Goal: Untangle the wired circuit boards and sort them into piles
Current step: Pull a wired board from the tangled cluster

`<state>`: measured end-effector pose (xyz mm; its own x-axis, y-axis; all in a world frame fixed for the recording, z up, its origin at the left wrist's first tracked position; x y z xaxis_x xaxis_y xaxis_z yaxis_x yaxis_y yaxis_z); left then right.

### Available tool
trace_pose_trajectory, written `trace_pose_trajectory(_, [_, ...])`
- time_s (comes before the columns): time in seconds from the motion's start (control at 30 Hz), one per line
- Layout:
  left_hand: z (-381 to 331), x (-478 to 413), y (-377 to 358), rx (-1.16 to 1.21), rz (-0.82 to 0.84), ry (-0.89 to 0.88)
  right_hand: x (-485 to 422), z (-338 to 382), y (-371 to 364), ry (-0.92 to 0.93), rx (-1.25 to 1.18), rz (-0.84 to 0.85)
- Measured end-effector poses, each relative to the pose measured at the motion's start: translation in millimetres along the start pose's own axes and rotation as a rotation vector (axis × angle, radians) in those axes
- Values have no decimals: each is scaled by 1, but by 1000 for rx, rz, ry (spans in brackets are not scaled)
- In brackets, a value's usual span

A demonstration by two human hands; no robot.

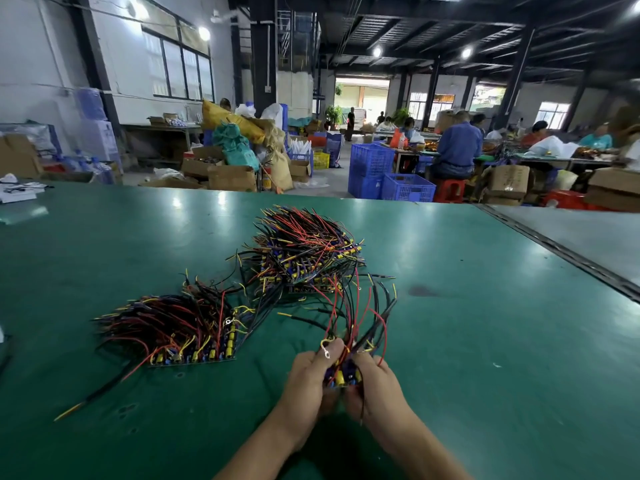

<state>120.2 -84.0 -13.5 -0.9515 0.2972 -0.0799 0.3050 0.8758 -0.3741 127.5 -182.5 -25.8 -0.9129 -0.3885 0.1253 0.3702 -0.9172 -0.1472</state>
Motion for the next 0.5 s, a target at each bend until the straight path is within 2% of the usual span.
trace_pose_trajectory(0.17, [1,-2,2,-58,-13,21,-1,-9,0,-6,-195,-4])
trace_pose_trajectory(0.37, [7,0,3,-73,10,76,-5,-13,-9,2,-241,6])
trace_pose_trajectory(0.5, [8,3,4,-91,4,80,-6,-18,-13,-17,-363,-5])
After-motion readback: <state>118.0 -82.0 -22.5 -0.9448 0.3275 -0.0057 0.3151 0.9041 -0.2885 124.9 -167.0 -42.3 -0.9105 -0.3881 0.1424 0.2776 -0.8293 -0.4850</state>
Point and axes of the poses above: each hand's wrist, its own x-axis away from the middle knuckle, its own y-axis out of the back of the hand, z = x × y, the point moved 8 cm from there along -x, towards the middle knuckle, and after that the axes turned 14 degrees about z, right-handed, at the moved point
